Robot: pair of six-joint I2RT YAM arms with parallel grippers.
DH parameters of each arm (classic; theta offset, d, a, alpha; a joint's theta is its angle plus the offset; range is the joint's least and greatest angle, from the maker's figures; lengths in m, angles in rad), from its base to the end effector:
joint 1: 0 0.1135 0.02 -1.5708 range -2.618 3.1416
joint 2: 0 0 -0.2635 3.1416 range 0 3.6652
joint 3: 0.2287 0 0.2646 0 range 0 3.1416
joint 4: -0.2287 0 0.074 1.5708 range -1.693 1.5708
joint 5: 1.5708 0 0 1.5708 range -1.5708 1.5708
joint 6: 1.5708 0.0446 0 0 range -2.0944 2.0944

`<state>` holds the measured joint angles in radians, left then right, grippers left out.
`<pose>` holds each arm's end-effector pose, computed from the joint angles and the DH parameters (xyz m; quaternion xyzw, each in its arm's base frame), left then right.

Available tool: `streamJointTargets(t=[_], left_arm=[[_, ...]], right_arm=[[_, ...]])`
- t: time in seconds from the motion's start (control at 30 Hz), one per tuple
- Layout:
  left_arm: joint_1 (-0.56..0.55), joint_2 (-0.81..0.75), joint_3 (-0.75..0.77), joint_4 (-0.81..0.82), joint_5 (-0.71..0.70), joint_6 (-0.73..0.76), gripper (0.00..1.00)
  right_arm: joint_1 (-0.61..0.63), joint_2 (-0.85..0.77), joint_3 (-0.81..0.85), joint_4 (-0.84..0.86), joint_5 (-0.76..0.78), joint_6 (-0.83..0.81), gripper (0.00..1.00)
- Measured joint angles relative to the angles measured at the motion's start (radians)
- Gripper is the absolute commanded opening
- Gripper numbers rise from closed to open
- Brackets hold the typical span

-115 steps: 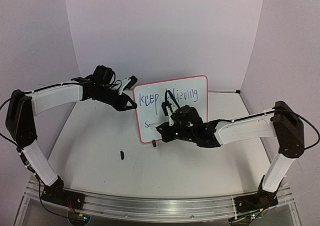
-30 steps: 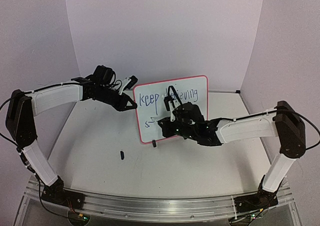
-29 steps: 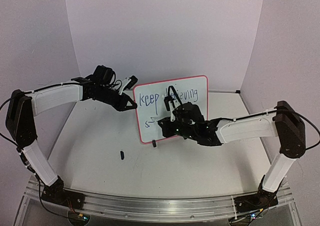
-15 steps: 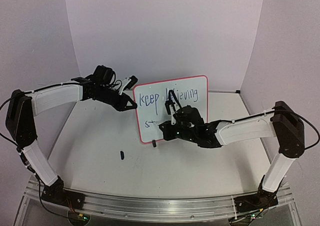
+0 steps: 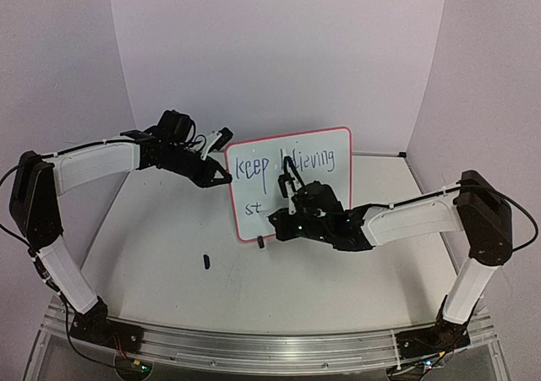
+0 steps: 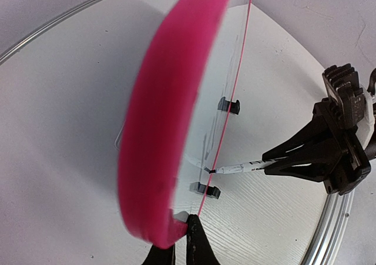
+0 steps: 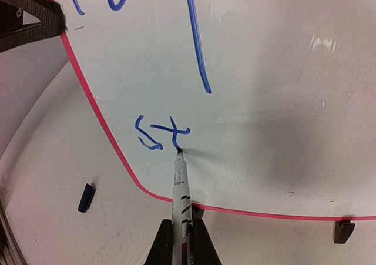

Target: Write a sentence on the whiteboard

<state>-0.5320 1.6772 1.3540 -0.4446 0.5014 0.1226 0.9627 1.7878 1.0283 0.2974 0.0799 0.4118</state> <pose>0.3276 -0.2177 0.2720 0.3785 0.8132 -0.3005 0.3243 0.2377 0.3353 0.1841 -0.2108 0.8233 0.3074 0.4281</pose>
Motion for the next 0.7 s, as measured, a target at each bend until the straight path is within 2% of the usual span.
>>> streamJointTargets(t=[0.7], left_arm=[[0.000, 0.000, 0.000, 0.000, 0.000, 0.000, 0.00]], right_arm=[[0.000, -0.037, -0.018, -0.037, 0.036, -0.007, 0.00]])
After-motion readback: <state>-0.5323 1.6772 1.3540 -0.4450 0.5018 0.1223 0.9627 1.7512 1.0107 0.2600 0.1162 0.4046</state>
